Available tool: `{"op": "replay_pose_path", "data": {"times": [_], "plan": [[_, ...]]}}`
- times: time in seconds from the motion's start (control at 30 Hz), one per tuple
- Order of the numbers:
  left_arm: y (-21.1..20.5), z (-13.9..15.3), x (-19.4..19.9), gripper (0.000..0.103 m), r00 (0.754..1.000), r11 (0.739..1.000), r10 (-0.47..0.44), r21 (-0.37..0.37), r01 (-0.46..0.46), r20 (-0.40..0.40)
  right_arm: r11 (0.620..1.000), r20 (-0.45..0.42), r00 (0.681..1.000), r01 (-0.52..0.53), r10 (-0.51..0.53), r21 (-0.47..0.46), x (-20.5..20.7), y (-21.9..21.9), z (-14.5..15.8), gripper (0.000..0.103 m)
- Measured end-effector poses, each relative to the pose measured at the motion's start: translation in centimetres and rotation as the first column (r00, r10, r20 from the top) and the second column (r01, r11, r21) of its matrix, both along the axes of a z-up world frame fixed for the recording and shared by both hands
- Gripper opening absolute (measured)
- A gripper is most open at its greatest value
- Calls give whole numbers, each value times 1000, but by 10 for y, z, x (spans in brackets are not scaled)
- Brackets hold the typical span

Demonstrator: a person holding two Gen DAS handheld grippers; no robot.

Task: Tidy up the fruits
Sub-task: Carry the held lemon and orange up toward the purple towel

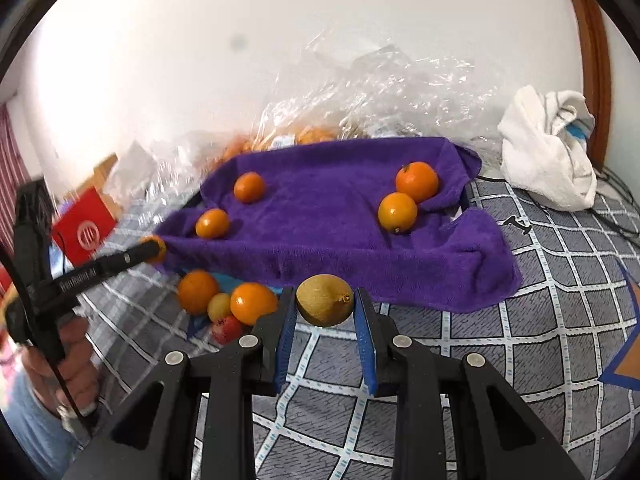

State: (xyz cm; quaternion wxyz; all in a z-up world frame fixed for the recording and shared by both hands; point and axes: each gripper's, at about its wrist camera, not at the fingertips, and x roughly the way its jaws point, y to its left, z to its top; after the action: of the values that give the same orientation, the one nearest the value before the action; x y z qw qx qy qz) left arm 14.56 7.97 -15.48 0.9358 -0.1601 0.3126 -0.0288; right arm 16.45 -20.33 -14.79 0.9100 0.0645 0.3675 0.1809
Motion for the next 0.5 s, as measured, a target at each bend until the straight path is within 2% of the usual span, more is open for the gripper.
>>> {"op": "replay_pose_path", "data": {"times": [0.1,0.2,0.33,0.5], "plan": [[1,2,-2,32,1000,1000,4,2,-4,12,999,21,998,51,-51,-5,-4,-8,17,29],[0,2,-2,32,1000,1000,4,3,-5,16,999,47,998,30,-32,43,-7,-13,36,29],[0,2,-1,32,1000,1000,7,1,-7,10,998,83,995,56,-54,-20,8,-14,58,29],[6,0,0,32,1000,1000,26,-8,-26,5,997,8,997,72,-71,-20,43,-23,52,29]]}}
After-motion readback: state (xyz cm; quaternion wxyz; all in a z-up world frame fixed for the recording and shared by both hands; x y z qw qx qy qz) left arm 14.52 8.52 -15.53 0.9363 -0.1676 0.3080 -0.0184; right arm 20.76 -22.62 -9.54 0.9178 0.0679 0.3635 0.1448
